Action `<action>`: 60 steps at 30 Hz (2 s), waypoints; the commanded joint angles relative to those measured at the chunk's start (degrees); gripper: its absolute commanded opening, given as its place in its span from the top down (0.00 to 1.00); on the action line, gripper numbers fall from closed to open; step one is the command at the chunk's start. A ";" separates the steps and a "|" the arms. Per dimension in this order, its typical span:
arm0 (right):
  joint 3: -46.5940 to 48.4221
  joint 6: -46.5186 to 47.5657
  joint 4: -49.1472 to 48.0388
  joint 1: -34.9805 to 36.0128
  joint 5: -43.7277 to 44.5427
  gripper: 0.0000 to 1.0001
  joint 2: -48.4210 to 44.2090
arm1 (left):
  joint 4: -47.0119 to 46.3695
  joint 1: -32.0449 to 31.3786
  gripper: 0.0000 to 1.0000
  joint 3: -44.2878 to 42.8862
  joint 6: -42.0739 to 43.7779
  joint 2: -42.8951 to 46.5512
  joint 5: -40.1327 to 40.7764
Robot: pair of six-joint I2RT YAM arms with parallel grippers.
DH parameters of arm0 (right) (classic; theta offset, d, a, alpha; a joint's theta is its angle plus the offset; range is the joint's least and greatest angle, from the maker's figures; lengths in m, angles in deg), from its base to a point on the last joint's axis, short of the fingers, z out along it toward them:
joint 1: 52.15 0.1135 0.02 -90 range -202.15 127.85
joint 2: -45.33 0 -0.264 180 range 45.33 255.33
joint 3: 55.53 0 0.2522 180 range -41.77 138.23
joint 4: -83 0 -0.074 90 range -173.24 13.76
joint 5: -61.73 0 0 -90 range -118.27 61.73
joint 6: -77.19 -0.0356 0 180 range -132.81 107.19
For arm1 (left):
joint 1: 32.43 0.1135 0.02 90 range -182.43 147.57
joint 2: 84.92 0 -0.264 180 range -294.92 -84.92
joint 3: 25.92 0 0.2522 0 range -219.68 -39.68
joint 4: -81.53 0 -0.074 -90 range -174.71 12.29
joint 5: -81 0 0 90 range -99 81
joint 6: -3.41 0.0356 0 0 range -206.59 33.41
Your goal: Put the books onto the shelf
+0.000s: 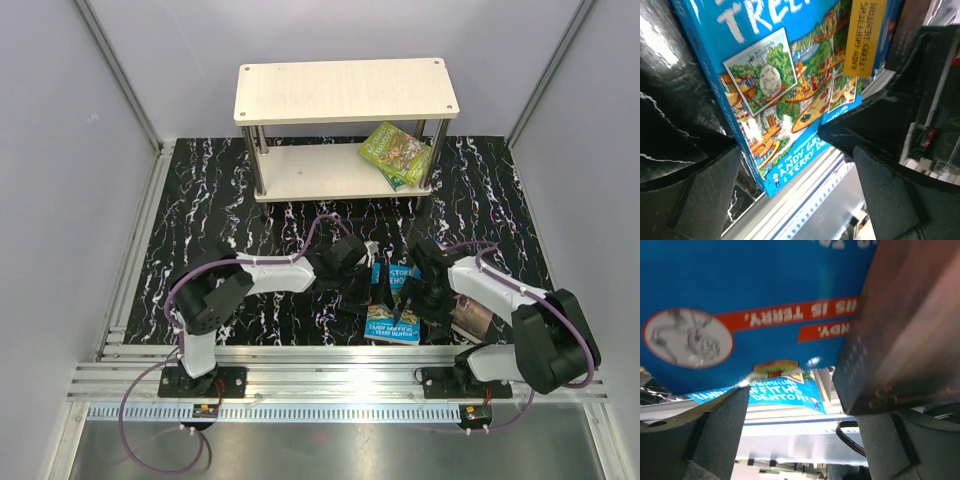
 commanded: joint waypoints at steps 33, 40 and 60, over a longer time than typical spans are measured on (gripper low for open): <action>11.30 -7.77 -22.96 -1.16 -22.81 1.00 -7.39 | -23.27 7.16 0.01 21.40 -13.72 9.57 -6.58; 4.47 -18.23 -39.46 -1.16 -32.56 1.00 -9.32 | -38.22 9.27 0.01 27.14 -21.46 13.26 -2.89; -1.89 -19.32 -38.91 -1.16 -39.52 0.79 -17.14 | -50.31 11.65 0.64 24.70 -27.72 5.52 -1.05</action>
